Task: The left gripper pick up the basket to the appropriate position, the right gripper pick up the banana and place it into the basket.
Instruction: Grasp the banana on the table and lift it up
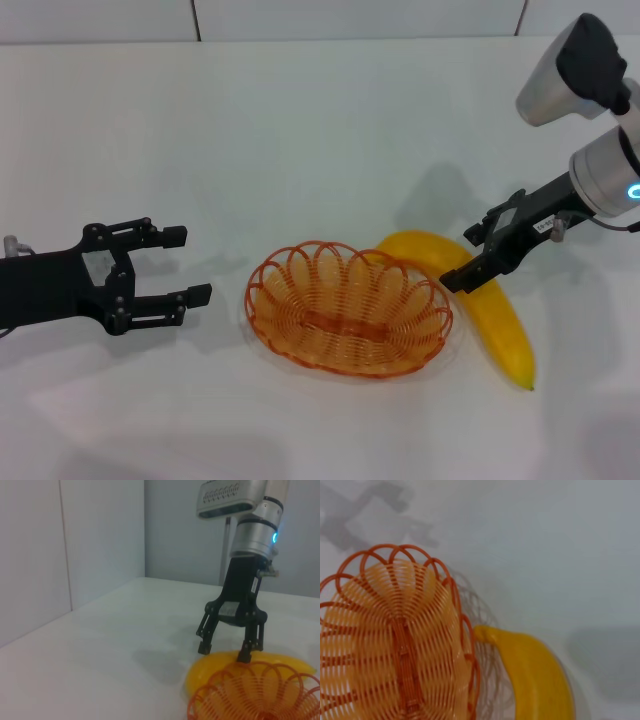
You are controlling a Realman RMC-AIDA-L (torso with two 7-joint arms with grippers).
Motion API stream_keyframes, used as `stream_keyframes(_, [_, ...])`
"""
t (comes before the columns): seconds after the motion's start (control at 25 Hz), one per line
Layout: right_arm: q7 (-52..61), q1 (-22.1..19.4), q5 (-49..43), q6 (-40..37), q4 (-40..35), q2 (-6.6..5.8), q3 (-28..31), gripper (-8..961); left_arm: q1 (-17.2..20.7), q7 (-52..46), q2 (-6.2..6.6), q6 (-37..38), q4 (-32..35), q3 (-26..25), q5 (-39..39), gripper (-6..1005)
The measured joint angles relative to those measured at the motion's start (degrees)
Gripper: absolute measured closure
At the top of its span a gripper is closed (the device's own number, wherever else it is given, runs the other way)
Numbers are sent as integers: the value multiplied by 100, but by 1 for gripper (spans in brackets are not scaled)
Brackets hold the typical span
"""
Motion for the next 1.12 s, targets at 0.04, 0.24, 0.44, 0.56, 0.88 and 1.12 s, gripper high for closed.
stream_keyframes(0.04, [0,10,-6,34,43,0,-7,90,-1,0,0,0,0,0,0,197])
stream_keyframes(0.24, [0,15,-10,76,96,-1,-92,92,8,0,0,0,0,0,0,197])
stream_keyframes(0.44, [22,16,-11,142,101,-8,-96,95,14,0,0,0,0,0,0,197])
stream_keyframes(0.56, [48,12,-17,161,102,-19,-96,97,15,0,0,0,0,0,0,197])
stream_keyframes(0.88, [53,-9,-27,162,93,-26,-128,101,16,0,0,0,0,0,0,198])
stream_keyframes(1.12, [46,-34,10,90,57,-28,-100,310,24,0,0,0,0,0,0,198])
